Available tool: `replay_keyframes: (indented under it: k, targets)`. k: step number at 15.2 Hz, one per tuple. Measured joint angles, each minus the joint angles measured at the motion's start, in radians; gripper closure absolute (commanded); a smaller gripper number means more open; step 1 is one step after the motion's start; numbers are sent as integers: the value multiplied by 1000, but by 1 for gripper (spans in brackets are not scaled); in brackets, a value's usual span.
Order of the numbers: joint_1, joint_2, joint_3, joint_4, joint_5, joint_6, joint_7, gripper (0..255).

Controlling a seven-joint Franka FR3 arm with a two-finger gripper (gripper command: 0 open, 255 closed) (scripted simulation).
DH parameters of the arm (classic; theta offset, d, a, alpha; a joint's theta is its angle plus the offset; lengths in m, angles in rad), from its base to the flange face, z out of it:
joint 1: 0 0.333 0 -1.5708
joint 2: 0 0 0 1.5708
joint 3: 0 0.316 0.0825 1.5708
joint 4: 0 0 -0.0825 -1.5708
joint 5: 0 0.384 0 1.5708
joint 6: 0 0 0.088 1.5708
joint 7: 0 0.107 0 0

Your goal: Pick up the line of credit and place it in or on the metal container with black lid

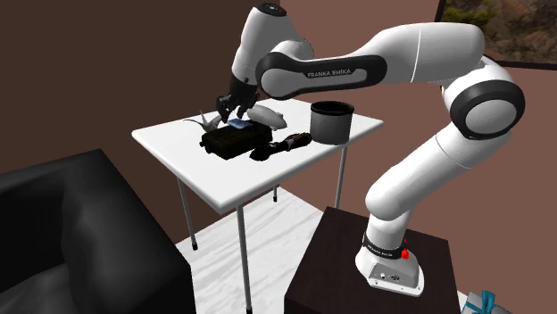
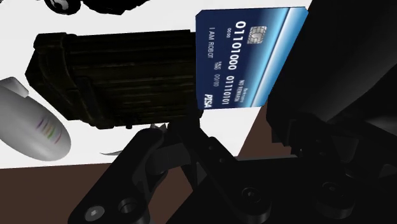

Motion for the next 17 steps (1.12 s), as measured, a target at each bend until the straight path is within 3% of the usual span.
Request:
replay_keyframes:
  k: [7, 17]
  targets:
    - [-6, 12, -18, 88, -1, -76, -24, 255]
    - [11, -126, -262, -36, 31, -83, -269, 255]
